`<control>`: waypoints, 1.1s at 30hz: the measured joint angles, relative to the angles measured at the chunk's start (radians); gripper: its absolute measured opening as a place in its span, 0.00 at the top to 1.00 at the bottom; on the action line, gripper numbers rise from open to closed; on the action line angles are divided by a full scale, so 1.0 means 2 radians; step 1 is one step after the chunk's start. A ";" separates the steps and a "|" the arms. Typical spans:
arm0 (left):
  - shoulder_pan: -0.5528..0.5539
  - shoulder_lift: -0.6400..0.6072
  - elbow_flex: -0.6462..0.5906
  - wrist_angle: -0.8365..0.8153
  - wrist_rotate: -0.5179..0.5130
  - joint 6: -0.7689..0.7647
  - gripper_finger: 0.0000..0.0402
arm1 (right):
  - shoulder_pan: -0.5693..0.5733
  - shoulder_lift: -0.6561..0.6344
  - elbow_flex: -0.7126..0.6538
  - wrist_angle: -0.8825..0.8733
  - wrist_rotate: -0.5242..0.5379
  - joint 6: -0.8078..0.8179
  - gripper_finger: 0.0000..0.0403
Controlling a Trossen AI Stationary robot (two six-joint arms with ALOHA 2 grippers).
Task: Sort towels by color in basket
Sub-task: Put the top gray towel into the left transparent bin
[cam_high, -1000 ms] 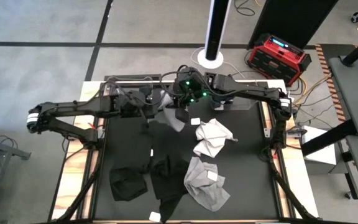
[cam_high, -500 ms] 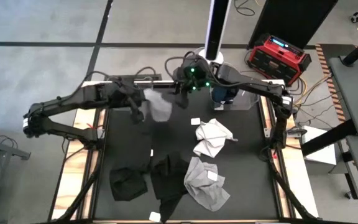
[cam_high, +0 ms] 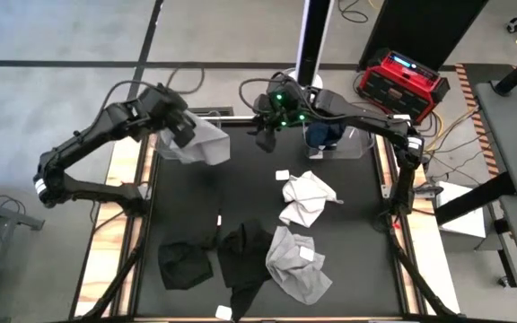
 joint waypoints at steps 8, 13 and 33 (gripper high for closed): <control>0.041 0.001 0.025 0.009 -0.074 0.020 1.00 | 0.000 0.000 -0.017 0.000 0.000 -0.008 0.58; 0.048 0.001 0.029 0.002 -0.126 0.027 1.00 | 0.000 0.000 -0.018 0.000 0.000 -0.009 0.56; 0.061 0.100 0.024 -0.009 -0.061 0.141 1.00 | -0.001 0.000 -0.043 0.002 0.000 -0.013 0.57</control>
